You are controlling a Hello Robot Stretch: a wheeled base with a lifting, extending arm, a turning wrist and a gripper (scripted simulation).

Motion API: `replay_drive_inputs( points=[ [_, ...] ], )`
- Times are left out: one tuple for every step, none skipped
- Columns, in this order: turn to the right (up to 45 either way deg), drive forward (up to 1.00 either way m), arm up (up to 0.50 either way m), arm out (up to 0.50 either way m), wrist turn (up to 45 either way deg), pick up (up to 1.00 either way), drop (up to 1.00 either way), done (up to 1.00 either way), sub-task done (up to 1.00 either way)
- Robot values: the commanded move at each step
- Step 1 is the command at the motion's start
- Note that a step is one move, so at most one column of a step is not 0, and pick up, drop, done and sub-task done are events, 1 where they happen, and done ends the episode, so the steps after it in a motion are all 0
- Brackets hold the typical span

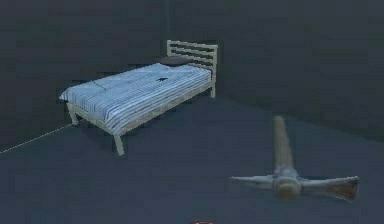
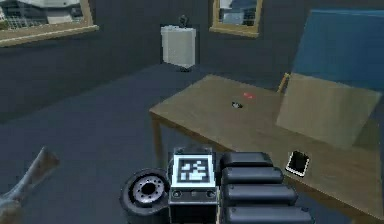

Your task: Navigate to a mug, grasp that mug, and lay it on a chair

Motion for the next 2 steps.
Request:
replay_drive_inputs(
  points=[
    [0.0, 0.25, 0.0, 0.0, 0.0, 0.0, 0.0, 0.0, 0.0],
    [33.0, 0.0, 0.0, 0.0, 0.0, 0.0, 0.0, 0.0, 0.0]
  ],
)
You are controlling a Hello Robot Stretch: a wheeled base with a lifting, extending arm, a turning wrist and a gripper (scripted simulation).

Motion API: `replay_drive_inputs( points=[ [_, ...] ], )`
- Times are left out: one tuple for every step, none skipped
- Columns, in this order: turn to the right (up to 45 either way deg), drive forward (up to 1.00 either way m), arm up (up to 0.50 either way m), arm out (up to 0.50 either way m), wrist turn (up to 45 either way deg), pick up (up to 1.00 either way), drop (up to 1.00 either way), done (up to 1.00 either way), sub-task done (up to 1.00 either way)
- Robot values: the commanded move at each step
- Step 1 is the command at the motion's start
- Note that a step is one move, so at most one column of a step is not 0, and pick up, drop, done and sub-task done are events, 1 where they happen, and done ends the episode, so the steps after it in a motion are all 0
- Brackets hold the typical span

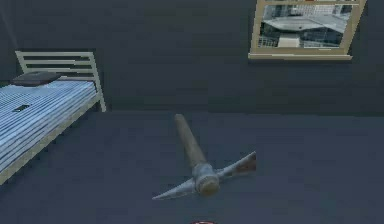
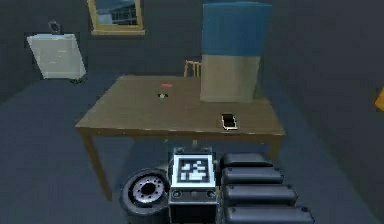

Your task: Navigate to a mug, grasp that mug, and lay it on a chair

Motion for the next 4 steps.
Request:
replay_drive_inputs(
  points=[
    [0.0, 0.5, 0.0, 0.0, 0.0, 0.0, 0.0, 0.0, 0.0],
    [45.0, 0.0, 0.0, 0.0, 0.0, 0.0, 0.0, 0.0, 0.0],
    [6.0, 0.0, 0.0, 0.0, 0.0, 0.0, 0.0, 0.0, 0.0],
    [0.0, 0.85, 0.0, 0.0, 0.0, 0.0, 0.0, 0.0, 0.0]
  ],
)
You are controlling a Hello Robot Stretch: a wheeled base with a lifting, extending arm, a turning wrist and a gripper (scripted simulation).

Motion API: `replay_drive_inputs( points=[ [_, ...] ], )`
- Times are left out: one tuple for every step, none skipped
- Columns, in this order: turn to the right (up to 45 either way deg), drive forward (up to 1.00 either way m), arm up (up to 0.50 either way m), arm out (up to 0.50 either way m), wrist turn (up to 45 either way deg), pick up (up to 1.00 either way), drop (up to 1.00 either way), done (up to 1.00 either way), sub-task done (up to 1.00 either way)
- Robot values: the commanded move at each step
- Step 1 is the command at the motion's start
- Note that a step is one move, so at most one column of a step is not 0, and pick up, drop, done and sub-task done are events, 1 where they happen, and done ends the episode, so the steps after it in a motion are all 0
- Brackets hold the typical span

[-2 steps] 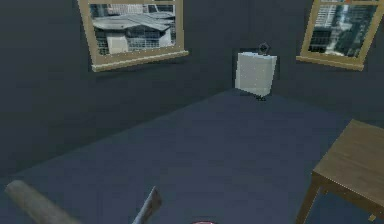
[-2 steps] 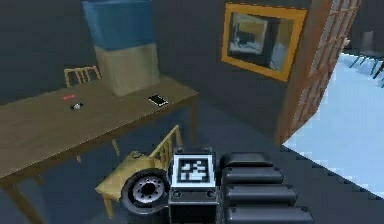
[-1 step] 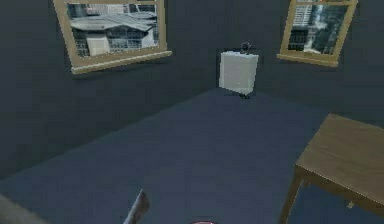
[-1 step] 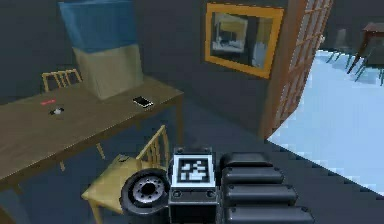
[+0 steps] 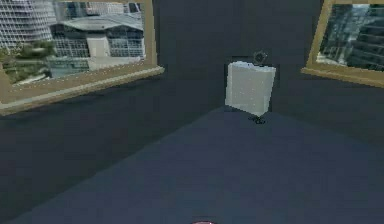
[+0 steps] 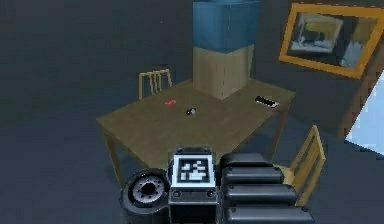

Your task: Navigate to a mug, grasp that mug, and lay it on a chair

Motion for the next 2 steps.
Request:
replay_drive_inputs(
  points=[
    [36.0, 0.0, 0.0, 0.0, 0.0, 0.0, 0.0, 0.0, 0.0],
    [3.0, 0.0, 0.0, 0.0, 0.0, 0.0, 0.0, 0.0, 0.0]
  ],
)
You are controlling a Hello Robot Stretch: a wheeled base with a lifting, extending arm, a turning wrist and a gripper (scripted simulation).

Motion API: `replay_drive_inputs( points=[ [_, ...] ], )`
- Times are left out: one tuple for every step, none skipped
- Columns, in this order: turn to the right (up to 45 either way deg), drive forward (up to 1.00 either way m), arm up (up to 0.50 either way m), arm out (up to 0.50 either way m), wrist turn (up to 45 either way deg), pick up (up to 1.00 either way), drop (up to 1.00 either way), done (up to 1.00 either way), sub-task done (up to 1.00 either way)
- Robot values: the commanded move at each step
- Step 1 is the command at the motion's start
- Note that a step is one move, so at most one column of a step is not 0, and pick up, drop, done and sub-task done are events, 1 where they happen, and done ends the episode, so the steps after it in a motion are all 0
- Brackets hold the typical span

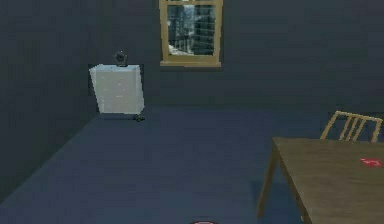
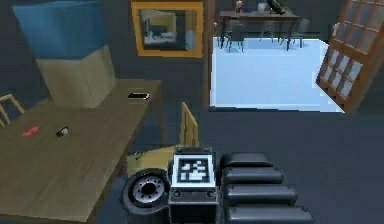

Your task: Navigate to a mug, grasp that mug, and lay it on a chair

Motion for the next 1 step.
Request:
replay_drive_inputs(
  points=[
    [-45.0, 0.0, 0.0, 0.0, 0.0, 0.0, 0.0, 0.0, 0.0]
  ],
)
